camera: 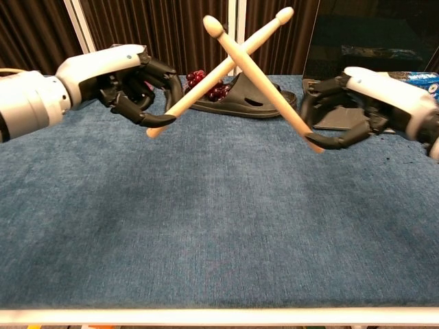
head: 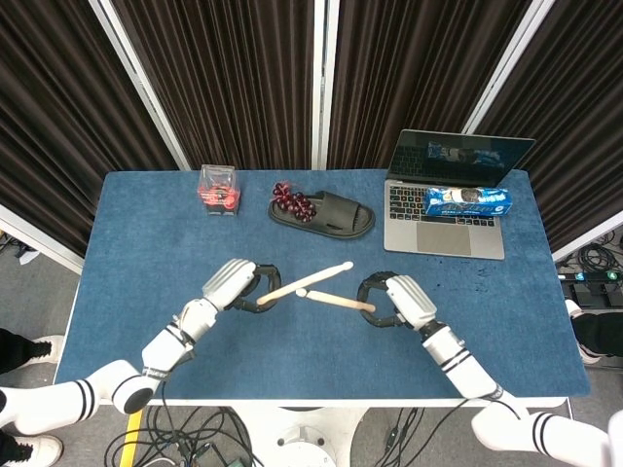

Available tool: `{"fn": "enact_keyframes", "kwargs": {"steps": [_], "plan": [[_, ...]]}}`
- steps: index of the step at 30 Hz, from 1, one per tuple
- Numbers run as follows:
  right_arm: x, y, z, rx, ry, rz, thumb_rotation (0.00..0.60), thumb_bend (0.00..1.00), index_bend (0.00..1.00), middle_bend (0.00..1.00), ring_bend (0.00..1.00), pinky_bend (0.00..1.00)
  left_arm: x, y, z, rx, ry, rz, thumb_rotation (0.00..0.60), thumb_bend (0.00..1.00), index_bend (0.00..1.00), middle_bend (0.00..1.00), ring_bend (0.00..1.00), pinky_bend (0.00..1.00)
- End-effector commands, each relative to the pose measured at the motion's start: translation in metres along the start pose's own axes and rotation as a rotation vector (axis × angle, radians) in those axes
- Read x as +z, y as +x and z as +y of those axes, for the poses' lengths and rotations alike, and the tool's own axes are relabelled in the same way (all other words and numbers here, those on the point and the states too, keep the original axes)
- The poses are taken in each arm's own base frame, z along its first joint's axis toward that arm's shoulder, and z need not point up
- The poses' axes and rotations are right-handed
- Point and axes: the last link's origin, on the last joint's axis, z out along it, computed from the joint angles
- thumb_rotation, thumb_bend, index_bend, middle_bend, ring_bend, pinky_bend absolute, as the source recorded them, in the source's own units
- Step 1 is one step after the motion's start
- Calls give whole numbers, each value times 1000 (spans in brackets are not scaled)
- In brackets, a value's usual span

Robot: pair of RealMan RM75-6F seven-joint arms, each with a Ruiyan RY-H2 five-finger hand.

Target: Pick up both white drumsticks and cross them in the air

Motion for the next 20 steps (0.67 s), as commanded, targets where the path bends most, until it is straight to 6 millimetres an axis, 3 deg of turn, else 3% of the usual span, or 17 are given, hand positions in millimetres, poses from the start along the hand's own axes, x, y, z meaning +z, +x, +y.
{"fn": "enact_keyframes", "kwargs": {"steps": [1,10,20], "plan": [[10,-3,-5,14,5,10,600,848,599,576,343,312,3,1,3,-2,-9,-5,600,460,640,672,827,911],[24,-12,-15,27,20,14,600,849,599,576,343,312,8,2,9,-8,-24,-20,600,461,640,671,827,911],[26,-15,-16,28,21,11,600,872,599,575,343,312,6,2,10,0,-29,-23,600,460,640,672,827,911]]}}
